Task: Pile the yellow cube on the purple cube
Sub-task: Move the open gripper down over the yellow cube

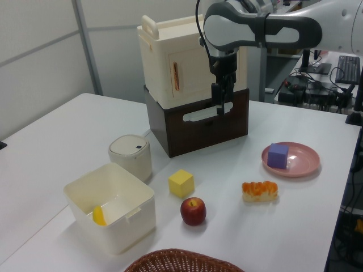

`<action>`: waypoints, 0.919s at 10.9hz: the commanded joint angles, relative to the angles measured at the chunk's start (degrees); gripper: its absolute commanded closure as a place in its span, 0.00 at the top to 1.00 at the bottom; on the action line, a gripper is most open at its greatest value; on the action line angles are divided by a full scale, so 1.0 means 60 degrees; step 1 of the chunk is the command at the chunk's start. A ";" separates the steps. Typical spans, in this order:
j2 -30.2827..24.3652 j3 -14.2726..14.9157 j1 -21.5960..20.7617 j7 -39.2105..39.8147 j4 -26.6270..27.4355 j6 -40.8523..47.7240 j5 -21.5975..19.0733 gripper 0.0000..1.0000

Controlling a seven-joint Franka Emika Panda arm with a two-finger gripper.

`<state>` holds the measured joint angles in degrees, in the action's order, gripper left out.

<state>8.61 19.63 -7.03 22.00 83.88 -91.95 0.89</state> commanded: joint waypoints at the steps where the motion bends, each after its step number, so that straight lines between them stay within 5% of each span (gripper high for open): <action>1: -0.0088 -0.0032 -0.0146 0.0068 0.0126 -0.0041 -0.0380 1.00; 10: 0.0730 -0.0063 -0.0176 -0.1452 0.0156 -0.0625 -0.0748 1.00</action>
<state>10.90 19.19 -7.65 18.05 84.14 -92.36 -2.36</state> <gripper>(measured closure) 0.000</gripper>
